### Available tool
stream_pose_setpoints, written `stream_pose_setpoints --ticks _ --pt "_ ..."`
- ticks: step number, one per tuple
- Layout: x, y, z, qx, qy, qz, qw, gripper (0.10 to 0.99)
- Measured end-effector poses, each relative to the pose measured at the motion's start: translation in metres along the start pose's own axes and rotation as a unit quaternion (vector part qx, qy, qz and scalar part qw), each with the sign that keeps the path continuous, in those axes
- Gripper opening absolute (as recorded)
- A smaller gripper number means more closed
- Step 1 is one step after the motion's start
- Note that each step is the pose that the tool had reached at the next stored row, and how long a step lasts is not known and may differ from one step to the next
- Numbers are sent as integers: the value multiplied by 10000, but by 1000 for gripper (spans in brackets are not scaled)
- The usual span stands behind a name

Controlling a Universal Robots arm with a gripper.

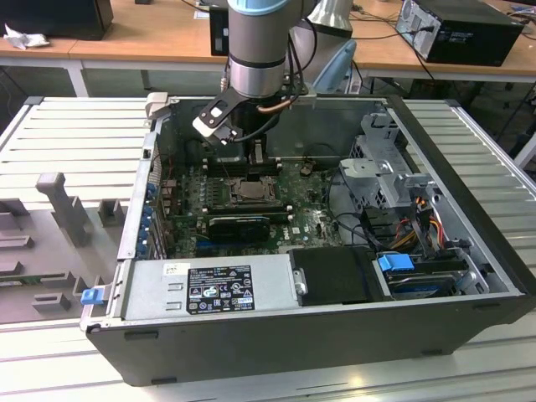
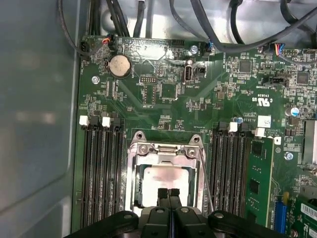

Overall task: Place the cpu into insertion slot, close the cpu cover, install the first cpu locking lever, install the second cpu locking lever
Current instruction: 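Install the first cpu locking lever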

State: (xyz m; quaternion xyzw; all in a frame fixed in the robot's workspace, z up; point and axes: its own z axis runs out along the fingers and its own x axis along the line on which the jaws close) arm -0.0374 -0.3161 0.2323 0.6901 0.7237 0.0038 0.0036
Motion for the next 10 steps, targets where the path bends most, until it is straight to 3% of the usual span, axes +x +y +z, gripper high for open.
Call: stream_pose_setpoints --ticks 10 --pt "0 -2 -286 1 -32 0 10000 106"
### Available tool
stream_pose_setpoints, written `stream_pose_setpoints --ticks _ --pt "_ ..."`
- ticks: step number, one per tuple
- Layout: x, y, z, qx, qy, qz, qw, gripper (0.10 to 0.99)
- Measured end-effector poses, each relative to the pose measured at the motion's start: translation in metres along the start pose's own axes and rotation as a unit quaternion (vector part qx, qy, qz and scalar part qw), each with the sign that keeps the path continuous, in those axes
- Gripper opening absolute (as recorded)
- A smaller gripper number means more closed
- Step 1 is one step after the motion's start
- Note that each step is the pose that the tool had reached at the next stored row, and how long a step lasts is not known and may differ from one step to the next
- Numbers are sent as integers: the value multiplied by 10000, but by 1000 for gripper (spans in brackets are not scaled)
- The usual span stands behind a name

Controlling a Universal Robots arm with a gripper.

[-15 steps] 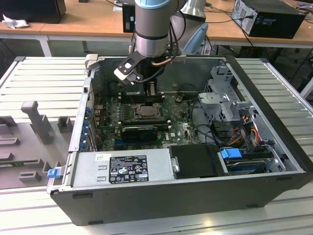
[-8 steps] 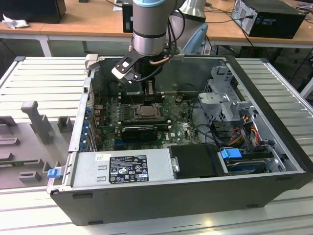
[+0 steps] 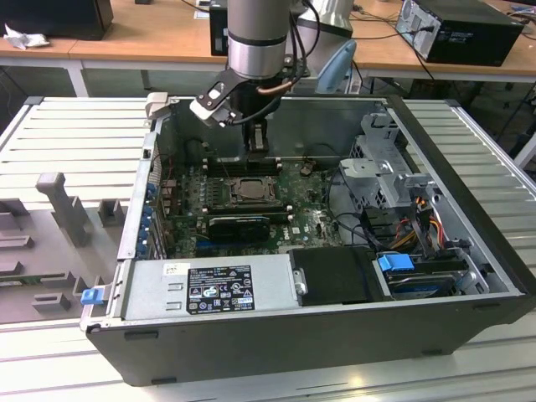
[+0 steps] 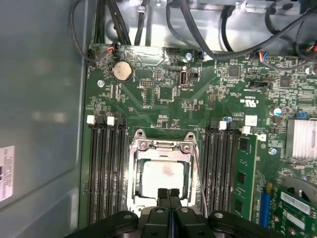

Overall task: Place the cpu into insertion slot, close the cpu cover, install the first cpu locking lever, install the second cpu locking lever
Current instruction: 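Install the first cpu locking lever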

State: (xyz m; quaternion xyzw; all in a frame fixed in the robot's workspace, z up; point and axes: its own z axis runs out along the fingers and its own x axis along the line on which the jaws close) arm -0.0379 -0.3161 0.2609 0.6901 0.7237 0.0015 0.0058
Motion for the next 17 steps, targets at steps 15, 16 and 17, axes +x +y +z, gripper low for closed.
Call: stream_pose_setpoints --ticks 15,16,17 --pt "0 2 -168 -3 -29 -847 9964 106" --pt "0 2 -168 -3 -31 -906 9959 106" --pt "0 2 -168 -4 -32 -953 9954 106"
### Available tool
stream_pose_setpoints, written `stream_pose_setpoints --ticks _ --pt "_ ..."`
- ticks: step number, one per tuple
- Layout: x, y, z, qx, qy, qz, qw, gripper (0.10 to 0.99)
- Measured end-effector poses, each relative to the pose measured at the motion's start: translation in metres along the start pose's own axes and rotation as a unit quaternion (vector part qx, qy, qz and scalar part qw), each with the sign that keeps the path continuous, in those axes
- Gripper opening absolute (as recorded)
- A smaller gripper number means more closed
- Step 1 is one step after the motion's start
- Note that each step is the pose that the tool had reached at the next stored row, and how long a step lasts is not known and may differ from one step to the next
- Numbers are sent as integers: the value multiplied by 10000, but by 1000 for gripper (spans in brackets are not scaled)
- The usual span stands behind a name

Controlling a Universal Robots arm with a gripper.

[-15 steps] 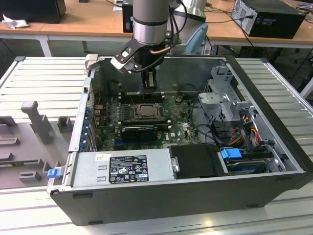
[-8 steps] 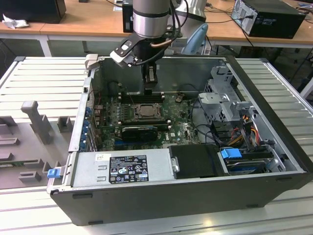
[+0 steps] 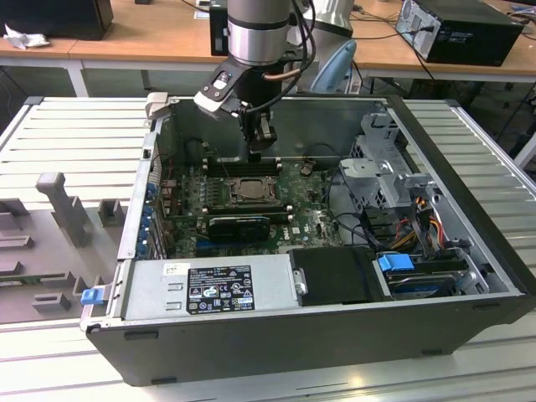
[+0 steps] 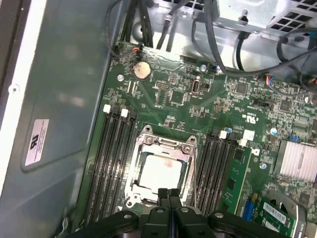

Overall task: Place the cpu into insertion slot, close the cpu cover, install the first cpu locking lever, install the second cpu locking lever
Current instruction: 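Install the first cpu locking lever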

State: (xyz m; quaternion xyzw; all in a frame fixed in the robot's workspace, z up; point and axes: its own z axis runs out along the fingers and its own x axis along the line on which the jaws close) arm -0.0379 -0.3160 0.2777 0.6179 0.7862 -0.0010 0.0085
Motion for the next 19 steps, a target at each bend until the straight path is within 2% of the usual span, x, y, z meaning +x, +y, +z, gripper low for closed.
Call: stream_pose_setpoints --ticks 7,11,17,19 --pt "0 0 0 -3 -6 -341 9994 106" --pt "0 0 0 -7 -4 -663 9978 106" --pt "0 0 0 -17 1 -1238 9923 106" --pt "0 0 0 -19 3 -1420 9899 106"
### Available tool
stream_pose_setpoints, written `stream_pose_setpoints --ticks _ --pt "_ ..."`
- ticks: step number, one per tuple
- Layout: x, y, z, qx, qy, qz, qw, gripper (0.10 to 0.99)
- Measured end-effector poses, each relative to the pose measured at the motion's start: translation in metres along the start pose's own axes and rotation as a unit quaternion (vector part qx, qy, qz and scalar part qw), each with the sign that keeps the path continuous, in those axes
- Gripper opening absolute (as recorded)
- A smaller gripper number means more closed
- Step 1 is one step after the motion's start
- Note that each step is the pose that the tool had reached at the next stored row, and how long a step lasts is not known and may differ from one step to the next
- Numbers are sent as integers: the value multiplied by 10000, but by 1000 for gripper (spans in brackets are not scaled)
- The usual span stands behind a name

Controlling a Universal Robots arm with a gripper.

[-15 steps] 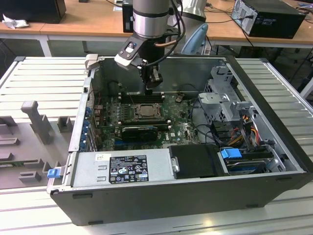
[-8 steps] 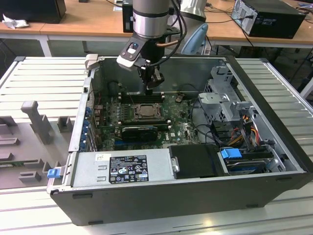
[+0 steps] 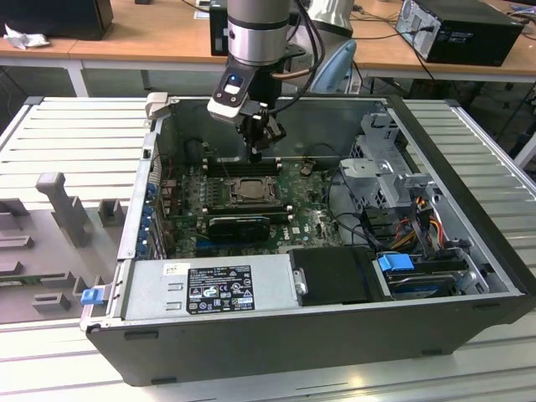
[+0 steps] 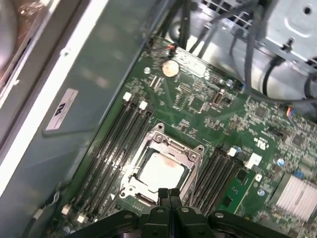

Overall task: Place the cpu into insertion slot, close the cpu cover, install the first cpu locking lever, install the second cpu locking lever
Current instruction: 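Install the first cpu locking lever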

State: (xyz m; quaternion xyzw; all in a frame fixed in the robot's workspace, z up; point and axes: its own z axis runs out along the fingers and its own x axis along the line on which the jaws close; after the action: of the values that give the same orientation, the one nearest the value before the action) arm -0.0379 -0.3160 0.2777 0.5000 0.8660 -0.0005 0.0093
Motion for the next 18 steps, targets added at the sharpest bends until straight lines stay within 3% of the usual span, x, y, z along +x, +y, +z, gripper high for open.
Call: stream_pose_setpoints --ticks 4,10,14,16,18 --pt "0 0 0 -6 3 -327 9995 106" --pt "0 0 0 -17 9 -1054 9944 106" --pt "0 0 0 -24 12 -1463 9892 106" --pt "0 0 0 -30 15 -1794 9838 106" --pt "0 0 0 -33 16 -1964 9805 106"
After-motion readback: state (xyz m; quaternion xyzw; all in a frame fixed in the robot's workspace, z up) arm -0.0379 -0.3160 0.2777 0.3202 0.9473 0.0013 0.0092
